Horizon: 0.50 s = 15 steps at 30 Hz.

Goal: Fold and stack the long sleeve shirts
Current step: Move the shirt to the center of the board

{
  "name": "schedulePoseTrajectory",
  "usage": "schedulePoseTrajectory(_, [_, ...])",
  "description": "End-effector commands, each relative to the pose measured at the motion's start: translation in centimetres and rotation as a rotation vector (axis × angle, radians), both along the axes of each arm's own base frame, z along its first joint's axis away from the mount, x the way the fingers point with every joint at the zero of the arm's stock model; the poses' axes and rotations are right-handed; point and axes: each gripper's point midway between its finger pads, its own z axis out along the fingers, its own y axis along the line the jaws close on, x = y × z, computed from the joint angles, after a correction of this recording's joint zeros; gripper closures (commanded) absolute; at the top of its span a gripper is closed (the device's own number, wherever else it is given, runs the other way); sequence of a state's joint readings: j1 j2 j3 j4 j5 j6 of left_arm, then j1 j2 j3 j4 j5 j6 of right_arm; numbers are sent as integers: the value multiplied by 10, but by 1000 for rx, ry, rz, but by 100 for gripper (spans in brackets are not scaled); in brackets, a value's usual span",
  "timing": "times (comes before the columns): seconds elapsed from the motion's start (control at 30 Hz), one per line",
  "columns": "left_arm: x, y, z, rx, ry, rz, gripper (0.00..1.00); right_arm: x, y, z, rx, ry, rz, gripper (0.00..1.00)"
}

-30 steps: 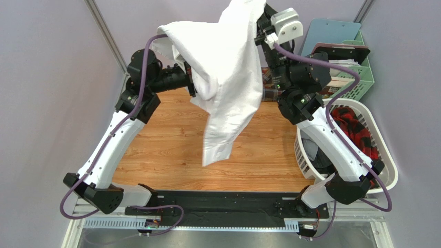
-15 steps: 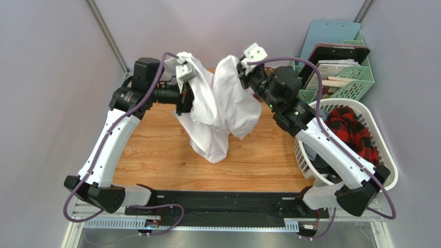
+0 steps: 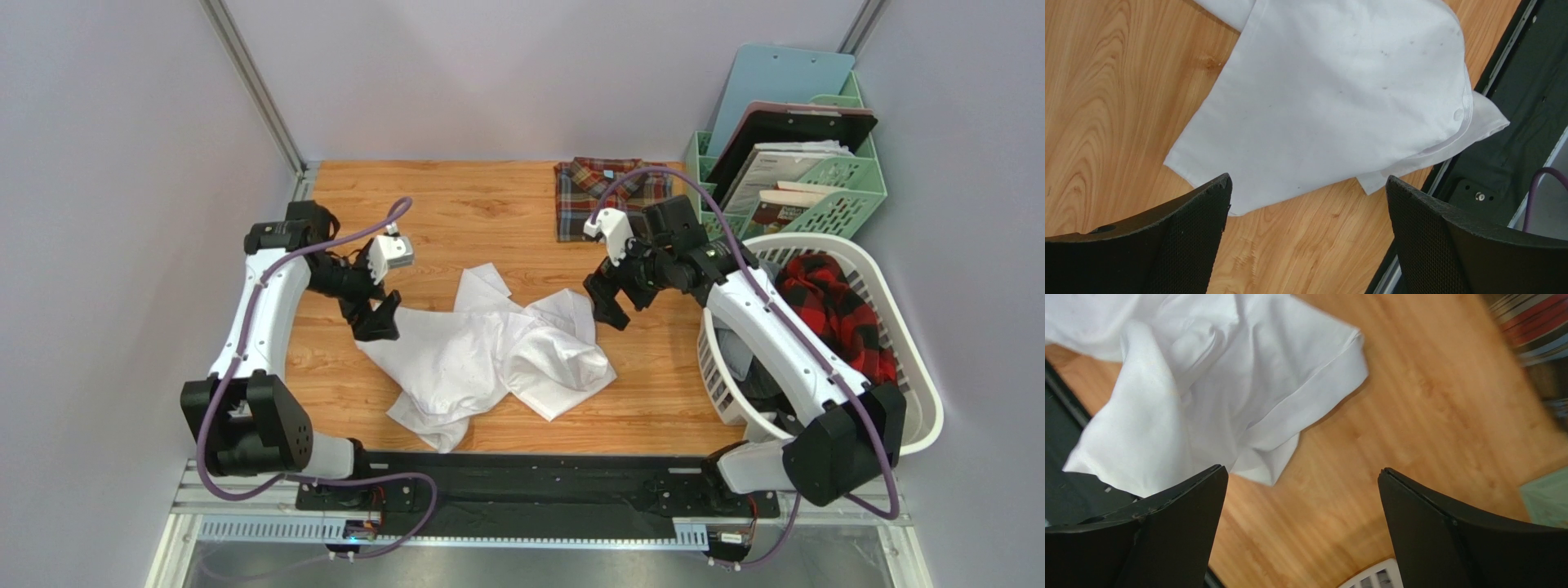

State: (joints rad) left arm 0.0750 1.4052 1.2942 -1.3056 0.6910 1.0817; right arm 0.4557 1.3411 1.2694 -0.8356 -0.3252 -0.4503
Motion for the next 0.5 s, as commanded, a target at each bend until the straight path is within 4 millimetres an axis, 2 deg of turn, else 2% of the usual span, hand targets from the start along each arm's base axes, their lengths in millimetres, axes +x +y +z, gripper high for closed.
schedulePoseTrajectory(0.0, [-46,-1,-2,37,92,-91,1,-55,8,-12,85,279,95,0])
schedulePoseTrajectory(0.07, [-50,-2,-5,33,109,-98,2,-65,17,-12,150,331,109,0])
schedulePoseTrajectory(0.13, [-53,-3,-12,36,106,-96,2,-74,21,-22,177,391,108,0])
schedulePoseTrajectory(0.17, [-60,-4,-22,41,127,-104,2,-78,20,-27,175,403,119,0])
schedulePoseTrajectory(0.23, [-58,-7,-35,99,79,-139,2,-85,19,-44,162,439,125,0])
schedulePoseTrajectory(0.27, [-67,-11,-52,132,94,-166,1,-84,20,-48,156,438,128,0])
schedulePoseTrajectory(0.3, [-51,-7,-59,187,24,-157,1,-84,21,-51,152,446,132,1])
schedulePoseTrajectory(0.37, [-47,-10,-64,192,7,-141,1,-79,25,-53,152,463,142,4])
schedulePoseTrajectory(0.43, [-38,-10,-67,198,33,-125,5,-80,27,-58,141,494,168,16])
schedulePoseTrajectory(0.47, [-28,-10,-60,199,24,-119,7,-82,27,-60,132,510,173,21])
